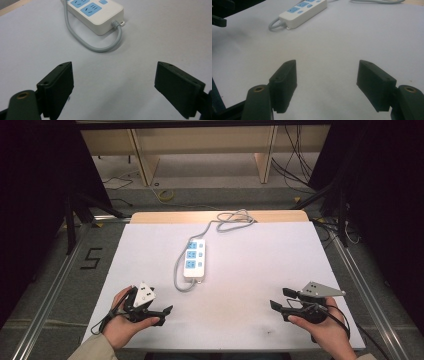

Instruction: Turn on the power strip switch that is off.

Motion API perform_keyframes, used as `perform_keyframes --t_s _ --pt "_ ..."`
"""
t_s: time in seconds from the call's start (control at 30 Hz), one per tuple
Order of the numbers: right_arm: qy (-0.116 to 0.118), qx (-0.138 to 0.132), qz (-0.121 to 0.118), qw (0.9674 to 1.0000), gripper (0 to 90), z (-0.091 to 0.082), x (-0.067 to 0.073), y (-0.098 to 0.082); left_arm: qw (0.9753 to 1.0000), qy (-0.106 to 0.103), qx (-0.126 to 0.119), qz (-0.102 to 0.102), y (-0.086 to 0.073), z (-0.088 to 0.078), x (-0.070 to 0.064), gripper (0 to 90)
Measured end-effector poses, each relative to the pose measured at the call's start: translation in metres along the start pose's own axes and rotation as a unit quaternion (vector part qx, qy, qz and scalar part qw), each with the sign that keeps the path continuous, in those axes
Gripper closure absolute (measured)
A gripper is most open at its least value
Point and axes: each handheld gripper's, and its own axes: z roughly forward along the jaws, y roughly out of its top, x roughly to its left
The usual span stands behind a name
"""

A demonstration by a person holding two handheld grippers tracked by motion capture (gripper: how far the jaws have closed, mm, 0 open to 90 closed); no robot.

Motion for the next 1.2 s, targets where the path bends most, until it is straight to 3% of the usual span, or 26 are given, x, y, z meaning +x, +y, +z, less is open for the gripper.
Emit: perform_keyframes --t_s 0.23,0.33,0.5,0.53,0.57,0.67,1.2 --pt "-0.005 0.005 -0.009 0.9999 41.3 0.002 0.000 0.002 1.0000 0.002 0.000 -0.005 -0.001 -0.001 0.001 15.3" --pt "-0.015 0.007 -0.019 0.9997 56.4 0.002 0.000 0.005 1.0000 0.000 -0.001 -0.003 -0.001 -0.001 0.001 15.3" --pt "-0.027 0.005 -0.029 0.9992 73.5 0.002 0.000 0.009 1.0000 0.001 -0.002 -0.004 -0.001 -0.002 0.001 15.3" --pt "-0.027 0.005 -0.029 0.9992 73.5 0.002 0.000 0.009 1.0000 0.001 -0.002 -0.004 0.000 -0.002 0.001 15.3" --pt "-0.031 0.004 -0.032 0.9990 81.2 0.004 -0.001 0.011 1.0000 0.001 -0.002 -0.004 0.000 -0.002 0.001 15.3" --pt "-0.039 0.003 -0.038 0.9985 90.0 0.007 -0.002 0.016 1.0000 0.002 -0.002 -0.004 0.000 -0.002 0.001 15.3" --pt "-0.035 0.006 -0.045 0.9983 90.0 0.023 -0.001 0.030 1.0000 -0.002 -0.001 -0.001 0.000 -0.001 0.000 15.1"
